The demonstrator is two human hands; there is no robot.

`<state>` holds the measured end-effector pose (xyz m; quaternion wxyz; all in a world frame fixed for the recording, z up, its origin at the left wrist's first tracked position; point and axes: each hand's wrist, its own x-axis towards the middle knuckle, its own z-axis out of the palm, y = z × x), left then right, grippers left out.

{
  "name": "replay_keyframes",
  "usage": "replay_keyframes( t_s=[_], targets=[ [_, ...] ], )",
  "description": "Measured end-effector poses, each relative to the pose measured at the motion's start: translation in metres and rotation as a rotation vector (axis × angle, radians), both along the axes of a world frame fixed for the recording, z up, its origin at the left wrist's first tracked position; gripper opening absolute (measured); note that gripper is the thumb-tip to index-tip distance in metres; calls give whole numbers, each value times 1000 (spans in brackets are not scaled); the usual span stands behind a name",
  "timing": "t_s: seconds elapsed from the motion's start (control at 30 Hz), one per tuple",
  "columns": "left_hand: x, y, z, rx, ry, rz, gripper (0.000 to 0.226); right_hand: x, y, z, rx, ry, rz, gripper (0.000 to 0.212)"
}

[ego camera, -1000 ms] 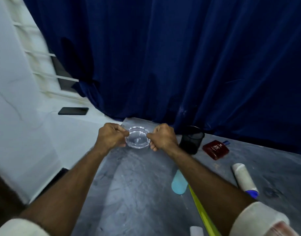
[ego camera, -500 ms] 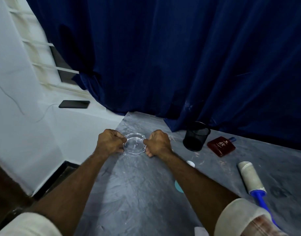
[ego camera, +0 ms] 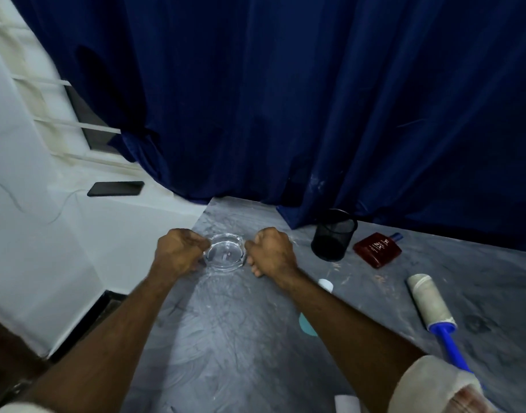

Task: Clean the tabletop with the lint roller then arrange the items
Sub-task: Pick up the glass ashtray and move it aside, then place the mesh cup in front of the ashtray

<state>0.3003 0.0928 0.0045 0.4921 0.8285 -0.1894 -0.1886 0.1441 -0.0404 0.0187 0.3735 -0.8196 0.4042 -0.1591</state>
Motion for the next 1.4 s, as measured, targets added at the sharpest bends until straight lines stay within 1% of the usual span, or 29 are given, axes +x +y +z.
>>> replay_keyframes(
  t_s=[0.07, 0.13, 0.17, 0.2, 0.27, 0.3, 0.33, 0.4, 0.47, 0.53, 0.6, 0.63, 0.7, 0.77, 0.8, 0.9, 1.0, 1.13, 1.23, 1.4],
  targets=[
    [-2, 0, 10, 41, -210, 2, 17, -21, -4, 13, -112, -35, -13, 40],
    [-16, -5, 25, -34, -325, -34, 14, -52, -15, 29, -223, -90, -70, 31],
    [-27, -12, 32, -109, -341, -82, 10, -70, -20, 40, -274, -129, -120, 25],
    [-40, -21, 36, -181, -331, -142, 11, -90, -26, 49, -309, -177, -177, 21],
    [-66, -49, 41, -293, -261, -280, 18, -125, -44, 59, -340, -252, -288, 8],
    [-79, -67, 40, -331, -221, -337, 21, -138, -53, 62, -342, -255, -344, 5],
    [-90, -84, 39, -349, -177, -386, 25, -148, -63, 61, -324, -258, -385, 12],
    [-111, -118, 32, -332, -123, -458, 40, -160, -84, 52, -276, -251, -396, 32],
    [-127, -145, 21, -274, -148, -473, 51, -165, -101, 34, -242, -197, -348, 48],
    [-139, -162, 8, -230, -180, -437, 60, -165, -104, 28, -229, -116, -303, 56],
    [-145, -172, -4, -194, -197, -408, 73, -160, -107, 25, -209, -36, -276, 58],
    [-146, -175, -9, -176, -196, -404, 78, -157, -109, 23, -193, -23, -262, 60],
    [-148, -177, -14, -156, -179, -414, 86, -151, -114, 18, -149, -54, -232, 71],
    [-150, -179, -14, -165, -172, -435, 87, -148, -119, 11, -104, -106, -216, 80],
    [-150, -180, -14, -176, -172, -446, 83, -147, -122, 8, -82, -122, -211, 78],
    [-150, -182, -14, -186, -172, -458, 73, -147, -121, 12, -50, -127, -206, 54],
    [-150, -182, -14, -206, -179, -447, 70, -150, -122, 10, -33, -138, -184, 49],
    [-153, -167, -6, -263, -219, -442, 69, -156, -118, 16, -61, -170, -168, 51],
    [-153, -145, 9, -337, -229, -414, 68, -156, -105, 29, -77, -207, -153, 46],
    [-146, -93, 39, -432, -240, -368, 66, -145, -70, 47, -53, -279, -60, 49]
  ],
)
